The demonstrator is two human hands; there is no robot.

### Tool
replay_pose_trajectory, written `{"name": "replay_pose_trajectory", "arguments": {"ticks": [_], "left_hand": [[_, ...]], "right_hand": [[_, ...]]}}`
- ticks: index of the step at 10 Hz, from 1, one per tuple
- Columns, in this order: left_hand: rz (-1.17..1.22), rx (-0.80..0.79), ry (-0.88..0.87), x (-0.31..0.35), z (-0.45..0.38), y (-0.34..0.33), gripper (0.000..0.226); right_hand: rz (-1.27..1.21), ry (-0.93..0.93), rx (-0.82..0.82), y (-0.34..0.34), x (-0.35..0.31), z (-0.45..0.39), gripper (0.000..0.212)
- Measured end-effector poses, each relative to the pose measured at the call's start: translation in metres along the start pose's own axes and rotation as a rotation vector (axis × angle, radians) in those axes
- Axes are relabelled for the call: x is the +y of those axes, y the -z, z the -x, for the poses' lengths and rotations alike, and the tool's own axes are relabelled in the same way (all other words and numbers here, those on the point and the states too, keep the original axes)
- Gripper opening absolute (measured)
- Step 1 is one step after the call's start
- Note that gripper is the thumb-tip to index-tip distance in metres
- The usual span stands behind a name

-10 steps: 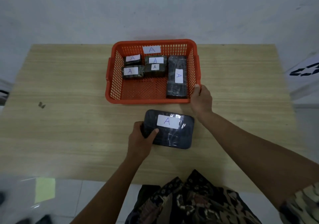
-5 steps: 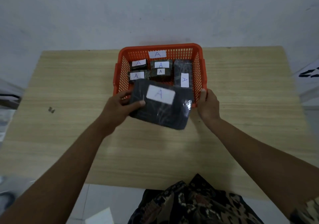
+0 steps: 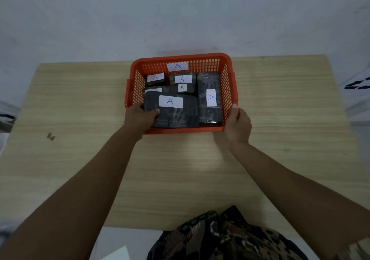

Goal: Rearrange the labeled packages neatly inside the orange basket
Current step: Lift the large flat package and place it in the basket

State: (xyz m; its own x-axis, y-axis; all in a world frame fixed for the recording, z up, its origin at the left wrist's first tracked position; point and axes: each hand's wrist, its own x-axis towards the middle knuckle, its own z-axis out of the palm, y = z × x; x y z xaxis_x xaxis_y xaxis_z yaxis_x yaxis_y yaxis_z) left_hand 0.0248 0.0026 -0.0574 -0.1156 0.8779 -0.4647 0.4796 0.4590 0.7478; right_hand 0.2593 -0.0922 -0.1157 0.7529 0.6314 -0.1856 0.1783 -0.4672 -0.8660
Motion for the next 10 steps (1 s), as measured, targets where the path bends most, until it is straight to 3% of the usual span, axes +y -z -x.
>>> {"name": "replay_pose_trajectory", "arguments": {"ticks": [2, 4, 5, 6, 8, 9, 10], "left_hand": [[-0.13, -0.01, 0.047, -0.008, -0.014, 0.007, 0.038], [-0.515, -0.013, -0.034, -0.014, -0.015, -0.008, 0.046], [-0.568, 0.109, -0.131, -0.016, -0.01, -0.017, 0.061], [-0.499, 0.129, -0.167, -0.016, -0.005, -0.026, 0.075], [-0.522, 0.12, -0.188, -0.007, -0.001, -0.023, 0.071], [-0.61, 0.12, -0.252, 0.006, 0.006, -0.02, 0.074], [-0.734, 0.173, -0.387, 0.037, 0.021, -0.022, 0.078]], "right_hand": [[0.01, 0.01, -0.006, 0.004, -0.001, 0.001, 0.031], [0.008, 0.006, -0.002, 0.003, -0.001, 0.003, 0.03], [0.007, 0.009, -0.002, 0.003, -0.001, 0.002, 0.03], [0.021, 0.013, 0.001, 0.003, 0.0, 0.001, 0.031], [0.03, 0.06, -0.004, 0.004, 0.0, 0.001, 0.038], [0.107, 0.148, -0.045, 0.013, -0.006, 0.002, 0.037], [0.222, 0.274, -0.075, 0.025, -0.033, 0.0, 0.052]]}}
